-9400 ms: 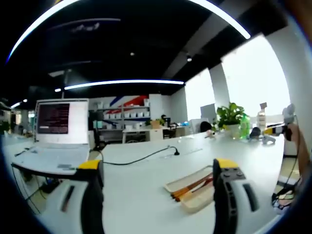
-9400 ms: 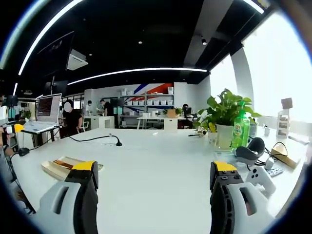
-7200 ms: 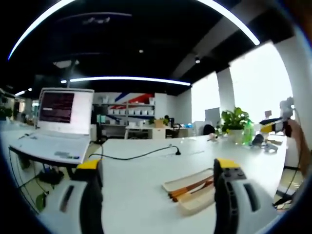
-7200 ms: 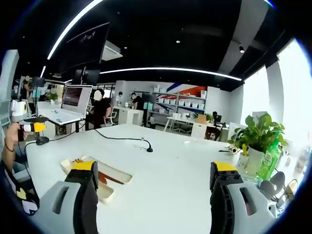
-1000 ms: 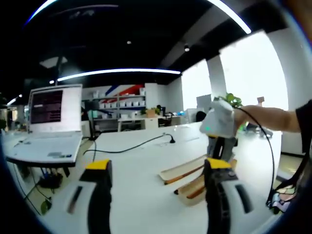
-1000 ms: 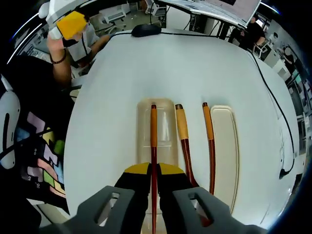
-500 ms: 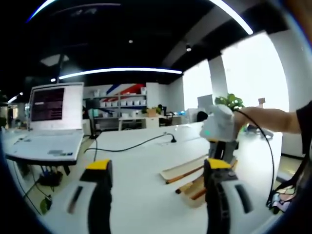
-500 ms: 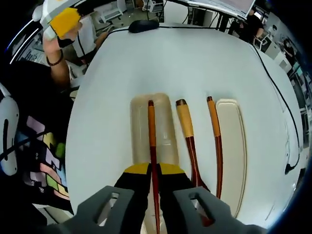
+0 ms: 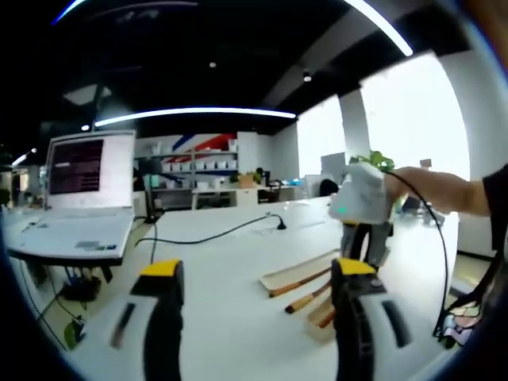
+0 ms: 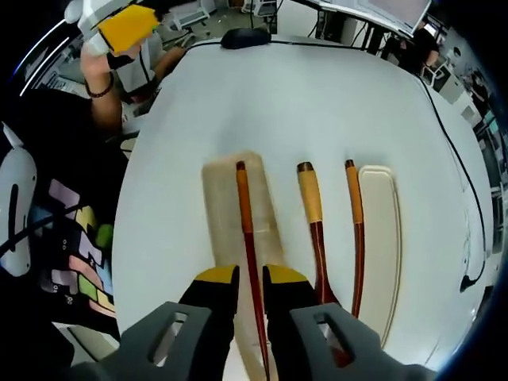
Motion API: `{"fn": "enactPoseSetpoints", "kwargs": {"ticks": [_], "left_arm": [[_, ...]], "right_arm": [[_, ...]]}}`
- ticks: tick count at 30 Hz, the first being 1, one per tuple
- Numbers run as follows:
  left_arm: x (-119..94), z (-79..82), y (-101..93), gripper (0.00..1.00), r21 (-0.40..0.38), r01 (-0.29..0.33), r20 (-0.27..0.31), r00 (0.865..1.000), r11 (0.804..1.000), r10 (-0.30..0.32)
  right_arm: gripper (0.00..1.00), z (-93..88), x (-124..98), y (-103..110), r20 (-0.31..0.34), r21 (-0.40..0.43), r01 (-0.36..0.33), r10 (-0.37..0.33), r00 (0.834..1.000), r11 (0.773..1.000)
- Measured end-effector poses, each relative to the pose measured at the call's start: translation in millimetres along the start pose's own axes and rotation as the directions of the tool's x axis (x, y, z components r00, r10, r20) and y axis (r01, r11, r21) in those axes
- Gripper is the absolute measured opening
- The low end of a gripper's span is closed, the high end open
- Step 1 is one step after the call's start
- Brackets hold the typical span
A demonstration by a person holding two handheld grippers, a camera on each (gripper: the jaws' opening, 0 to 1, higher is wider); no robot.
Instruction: Arrange the utensils inside the cutlery case until each visible utensil rests in its matching compartment.
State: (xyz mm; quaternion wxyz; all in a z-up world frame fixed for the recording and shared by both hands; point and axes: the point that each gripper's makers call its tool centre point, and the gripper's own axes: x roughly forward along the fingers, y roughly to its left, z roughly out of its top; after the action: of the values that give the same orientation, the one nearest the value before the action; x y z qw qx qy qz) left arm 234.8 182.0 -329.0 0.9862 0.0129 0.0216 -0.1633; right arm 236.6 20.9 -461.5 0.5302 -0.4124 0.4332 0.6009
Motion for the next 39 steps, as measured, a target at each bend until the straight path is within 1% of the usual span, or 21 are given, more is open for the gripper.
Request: {"fn": "enactPoseSetpoints", "kwargs": {"ticks": [2, 4, 6, 8, 10, 12, 13, 14, 15, 16, 19, 21, 23, 25, 27, 29, 30, 32, 34, 35, 39], "left_arm": [[-0.3, -0.2, -0.2, 0.80, 0.001, 0.002, 0.000, 1.000, 1.000, -0.002], [-1.0, 0.4, -0.6, 0.79, 0.001, 0.004, 0.003, 1.000, 1.000, -0.004], [-2.4, 2.2, -0.4, 0.79, 0.000, 0.007, 0.009, 1.000, 1.000, -0.007], [-3.4, 3.5, 0.9, 0.79, 0.000, 0.007, 0.013, 1.000, 1.000, -0.007], [-4.2, 3.9, 3.6, 0.78, -0.001, 0.002, 0.015, 1.000, 1.000, -0.002], [-4.9, 4.6, 6.4, 0.78, -0.003, -0.001, 0.018, 1.000, 1.000, 0.001], [-5.4, 5.0, 7.6, 0.78, -0.004, -0.001, 0.021, 1.000, 1.000, 0.001], [-5.9, 5.7, 8.7, 0.78, -0.012, 0.002, 0.024, 1.000, 1.000, -0.002], [-6.3, 6.0, 8.8, 0.78, -0.022, 0.007, 0.026, 1.000, 1.000, -0.007], [-6.7, 6.4, 8.8, 0.78, -0.025, 0.010, 0.028, 1.000, 1.000, -0.009], [-6.6, 7.9, 7.6, 0.77, -0.003, 0.012, 0.034, 0.999, 1.000, -0.012], [-5.2, 6.2, 2.9, 0.77, 0.042, 0.034, 0.020, 0.999, 0.999, -0.035], [-4.0, 5.6, -1.5, 0.77, 0.055, 0.049, 0.015, 0.999, 0.997, -0.050], [-4.0, 7.4, -7.6, 0.76, 0.063, 0.079, 0.021, 0.997, 0.995, -0.081], [-5.8, 9.2, -13.6, 0.71, 0.057, 0.109, 0.025, 0.994, 0.992, -0.110], [-8.3, 10.3, -17.0, 0.66, 0.059, 0.124, 0.026, 0.992, 0.991, -0.126], [-9.1, 10.9, -17.8, 0.66, 0.063, 0.124, 0.026, 0.992, 0.990, -0.126], [-9.7, 12.3, -15.6, 0.69, 0.073, 0.113, 0.028, 0.993, 0.991, -0.115], [-9.5, 15.1, -6.4, 0.74, 0.067, 0.071, 0.047, 0.996, 0.995, -0.074], [-9.2, 14.0, -2.9, 0.76, 0.070, 0.058, 0.043, 0.997, 0.996, -0.061], [-7.8, 10.7, 4.2, 0.75, 0.057, 0.046, 0.030, 0.998, 0.997, -0.047]], "right_arm": [[0.11, 6.7, -11.6, -2.1, 0.039, -0.001, 0.008, -0.008, 0.999, 1.000], [0.11, 15.4, -22.6, -8.3, 0.081, 0.034, 0.032, -0.035, 0.996, 0.999], [0.11, 23.7, -30.1, -18.0, 0.109, 0.018, 0.073, -0.075, 0.991, 0.997], [0.12, 28.3, -31.9, -31.1, 0.098, 0.026, 0.123, -0.125, 0.987, 0.992], [0.12, 28.8, -29.7, -39.2, 0.077, 0.010, 0.150, -0.150, 0.986, 0.989], [0.12, 21.0, -24.8, -45.0, 0.010, 0.037, 0.150, -0.151, 0.989, 0.988], [0.12, 22.0, -22.4, -52.3, 0.009, 0.044, 0.169, -0.170, 0.985, 0.985], [0.12, 22.1, -21.8, -62.3, 0.003, 0.038, 0.210, -0.210, 0.978, 0.977], [0.12, 20.5, -21.2, -70.6, -0.009, 0.004, 0.240, -0.240, 0.971, 0.971], [0.12, 18.7, -19.2, -75.8, -0.023, -0.022, 0.254, -0.255, 0.967, 0.967], [0.12, 12.9, -10.1, -82.3, -0.034, -0.058, 0.254, -0.256, 0.966, 0.965], [0.12, 4.4, -4.4, -83.0, -0.047, -0.066, 0.241, -0.244, 0.969, 0.968], [0.12, -1.3, -1.2, -84.7, -0.048, -0.062, 0.237, -0.240, 0.970, 0.970], [0.13, -4.8, -1.3, -88.7, -0.053, -0.051, 0.243, -0.246, 0.968, 0.969], [0.13, -7.9, -2.6, -92.1, -0.064, -0.031, 0.251, -0.253, 0.965, 0.967], [0.12, -7.4, -2.6, -94.5, -0.062, -0.036, 0.257, -0.259, 0.964, 0.966], [0.12, -5.8, -1.8, -96.1, -0.060, -0.036, 0.257, -0.259, 0.964, 0.966], [0.12, -4.9, -2.2, -96.3, -0.068, -0.029, 0.255, -0.257, 0.964, 0.966], [0.12, -5.1, -2.5, -96.2, -0.073, -0.024, 0.257, -0.258, 0.963, 0.966], [0.12, -4.2, -2.5, -95.6, -0.069, -0.027, 0.256, -0.258, 0.964, 0.966], [0.12, -1.8, -1.1, -95.2, -0.053, -0.033, 0.250, -0.251, 0.966, 0.968]]}}
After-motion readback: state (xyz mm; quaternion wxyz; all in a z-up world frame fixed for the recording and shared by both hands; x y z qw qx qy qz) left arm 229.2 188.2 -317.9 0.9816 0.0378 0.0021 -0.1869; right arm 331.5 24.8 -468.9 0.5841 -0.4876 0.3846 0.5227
